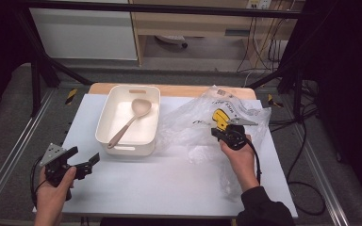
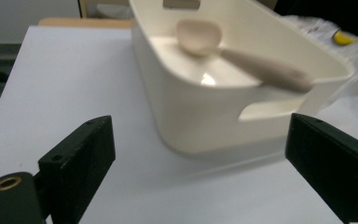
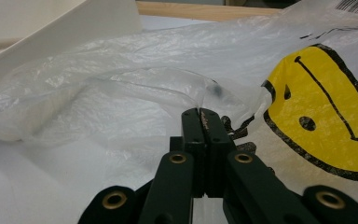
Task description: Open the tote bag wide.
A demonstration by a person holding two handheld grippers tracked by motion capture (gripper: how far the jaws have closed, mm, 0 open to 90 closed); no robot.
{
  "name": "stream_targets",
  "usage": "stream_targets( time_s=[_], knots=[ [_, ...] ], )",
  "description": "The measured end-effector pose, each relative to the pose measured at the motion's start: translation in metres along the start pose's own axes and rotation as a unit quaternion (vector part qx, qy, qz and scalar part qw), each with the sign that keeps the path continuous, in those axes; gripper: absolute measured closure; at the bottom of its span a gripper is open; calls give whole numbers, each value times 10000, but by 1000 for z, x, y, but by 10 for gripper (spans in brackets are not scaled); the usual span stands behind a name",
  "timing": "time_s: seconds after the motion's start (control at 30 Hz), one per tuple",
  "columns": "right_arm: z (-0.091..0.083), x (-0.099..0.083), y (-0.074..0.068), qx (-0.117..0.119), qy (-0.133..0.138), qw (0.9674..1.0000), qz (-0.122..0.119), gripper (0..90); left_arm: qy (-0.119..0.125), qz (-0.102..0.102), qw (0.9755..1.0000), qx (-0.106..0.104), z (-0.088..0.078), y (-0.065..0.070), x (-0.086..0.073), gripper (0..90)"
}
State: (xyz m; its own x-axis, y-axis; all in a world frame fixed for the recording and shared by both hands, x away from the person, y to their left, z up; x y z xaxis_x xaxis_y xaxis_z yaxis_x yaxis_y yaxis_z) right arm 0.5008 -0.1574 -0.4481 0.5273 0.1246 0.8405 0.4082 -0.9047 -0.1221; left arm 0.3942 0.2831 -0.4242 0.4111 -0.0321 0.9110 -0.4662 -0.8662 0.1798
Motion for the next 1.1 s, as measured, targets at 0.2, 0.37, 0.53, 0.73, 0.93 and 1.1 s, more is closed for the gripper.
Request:
stream_targets(
  time_s=[0.2, 0.37, 0.53, 0.73, 0.93, 1.1],
  knots=[
    [1, -4, -7, 40, -86, 9999, -123, 900, 156, 401, 9986, -320, -2, 43, 22, 105],
    [0, -6, -10, 75, -132, 9998, -139, 900, 202, 561, 9953, -766, 4, 83, 32, 149],
    [-1, -6, -12, 103, -129, 9997, -154, 900, 107, 838, 9901, -1120, 22, 126, 31, 205],
    [-4, -8, -14, 130, -119, 9998, -113, 900, -269, 1119, 9814, -1535, 62, 174, 13, 321],
    [-4, -7, -15, 158, -105, 9998, -98, 900, -720, 1138, 9738, -1834, 114, 200, -10, 508],
    [-4, -7, -14, 182, -99, 9998, -80, 900, -1009, 1273, 9676, -1935, 154, 215, -27, 665]
  ],
)
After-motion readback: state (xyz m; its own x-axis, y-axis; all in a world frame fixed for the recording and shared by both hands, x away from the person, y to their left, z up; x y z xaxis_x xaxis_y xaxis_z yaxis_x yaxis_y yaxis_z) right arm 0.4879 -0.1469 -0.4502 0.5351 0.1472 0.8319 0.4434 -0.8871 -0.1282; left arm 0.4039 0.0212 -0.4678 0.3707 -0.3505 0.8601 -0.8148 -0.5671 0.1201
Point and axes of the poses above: each handheld gripper's, and its own axes: z roughly forward along the jaws, x roughly out of its top, y roughly to its right, the point moved 8 cm from there along z, roughly forward along the jaws, and after that the axes turned 6 degrees about -x, right-handed, at the moved point
